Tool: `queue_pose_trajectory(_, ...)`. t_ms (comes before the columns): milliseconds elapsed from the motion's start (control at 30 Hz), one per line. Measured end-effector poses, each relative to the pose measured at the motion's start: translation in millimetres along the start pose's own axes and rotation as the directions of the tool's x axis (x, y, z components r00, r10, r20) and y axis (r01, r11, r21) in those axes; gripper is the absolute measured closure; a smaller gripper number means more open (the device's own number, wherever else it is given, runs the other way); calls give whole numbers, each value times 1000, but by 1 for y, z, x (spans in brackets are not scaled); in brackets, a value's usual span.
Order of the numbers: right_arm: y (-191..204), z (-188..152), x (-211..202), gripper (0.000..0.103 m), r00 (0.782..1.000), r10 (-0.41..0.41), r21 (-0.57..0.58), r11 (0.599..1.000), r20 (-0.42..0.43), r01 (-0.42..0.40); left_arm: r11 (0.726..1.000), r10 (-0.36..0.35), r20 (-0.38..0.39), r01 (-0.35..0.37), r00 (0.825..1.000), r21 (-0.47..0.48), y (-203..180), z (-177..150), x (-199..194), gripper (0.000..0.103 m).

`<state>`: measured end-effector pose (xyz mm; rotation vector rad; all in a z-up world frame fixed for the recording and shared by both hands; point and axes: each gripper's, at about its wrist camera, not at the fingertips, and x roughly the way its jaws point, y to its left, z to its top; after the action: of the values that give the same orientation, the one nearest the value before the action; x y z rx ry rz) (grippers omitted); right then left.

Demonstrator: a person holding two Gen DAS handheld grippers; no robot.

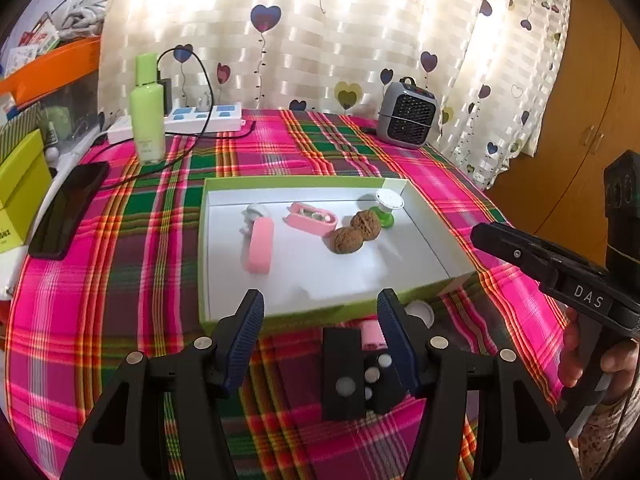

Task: Organize objects
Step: 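Withdraw both tools from the tray toward the black objects on the table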

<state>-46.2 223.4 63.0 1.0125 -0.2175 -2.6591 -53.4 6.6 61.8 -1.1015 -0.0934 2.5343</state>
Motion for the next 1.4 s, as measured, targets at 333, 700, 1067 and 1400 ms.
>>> queue_pose_trajectory(333, 7, -27, -6, 58, 999, 30, -8, 1000, -35, -30, 1000, -20, -25, 20, 999, -7, 2, -23, -6, 45)
queue_pose_trajectory(700, 15, -42, -8, 58, 997, 53, -13, 998, -59, -54, 999, -44, -88, 45, 995, 8, -5, -41, 5, 45)
queue_pose_trajectory(1067, 22, -49, -7, 58, 994, 76, -19, 997, -77, -78, 999, -21, -127, 24, 992, 23, -1, -51, 17, 45)
queue_pose_trajectory(1400, 34, -55, -1, 58, 988, 107, -31, 993, -109, -111, 999, 4, -124, 2, 992, 52, 1, -49, 19, 45)
